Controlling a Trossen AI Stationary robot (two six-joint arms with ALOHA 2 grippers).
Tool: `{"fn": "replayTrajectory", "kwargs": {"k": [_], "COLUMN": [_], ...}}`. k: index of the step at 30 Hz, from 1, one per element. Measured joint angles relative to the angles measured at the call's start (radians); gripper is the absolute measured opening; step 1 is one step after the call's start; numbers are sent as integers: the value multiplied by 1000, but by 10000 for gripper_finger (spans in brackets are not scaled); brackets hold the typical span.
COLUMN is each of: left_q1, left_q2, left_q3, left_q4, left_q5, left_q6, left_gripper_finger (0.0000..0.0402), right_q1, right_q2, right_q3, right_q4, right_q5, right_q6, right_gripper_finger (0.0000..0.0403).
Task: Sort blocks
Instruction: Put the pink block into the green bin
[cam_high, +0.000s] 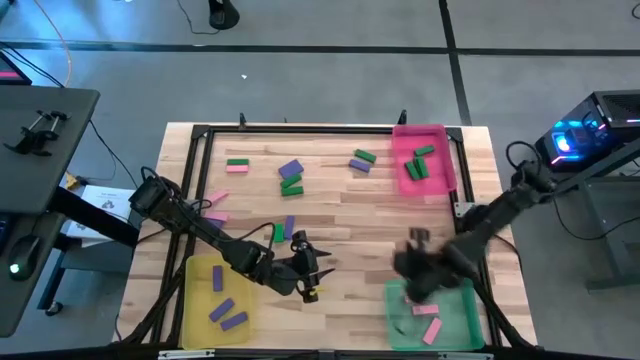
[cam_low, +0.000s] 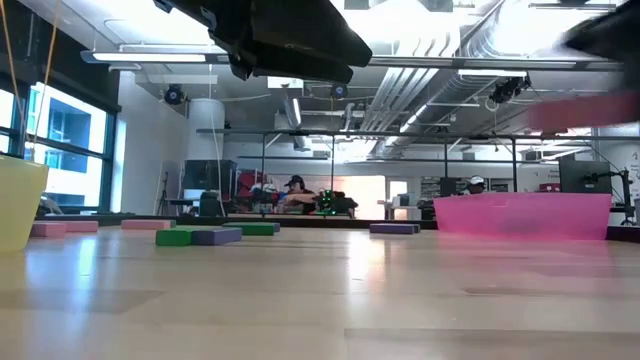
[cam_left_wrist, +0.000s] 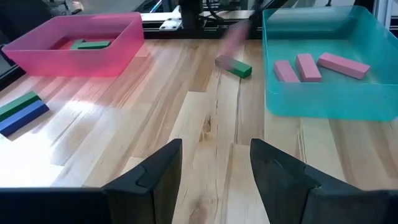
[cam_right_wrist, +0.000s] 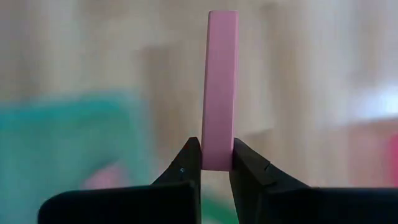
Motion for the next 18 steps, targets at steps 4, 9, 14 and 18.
{"fn": "replayTrajectory", "kwargs": {"k": [4, 9, 14, 18], "left_q1": [0, 0, 1, 2], "left_q2": [0, 0, 0, 0], "left_q3": [0, 0, 0, 0], "left_q4": [7, 12, 32, 41], "left_q5": [0, 0, 0, 0], "left_q6": [8, 8, 27, 36], "left_gripper_finger": [177, 177, 177, 177], "right_q1": [216, 390, 462, 456], "right_q2": [-23, 4, 43, 65], "right_q3": [0, 0, -2, -28], "right_q4": [12, 13, 15, 9], "right_q5": [-123, -235, -358, -441], "right_q6": [183, 449, 604, 692], "right_gripper_finger": [29, 29, 31, 31]}}
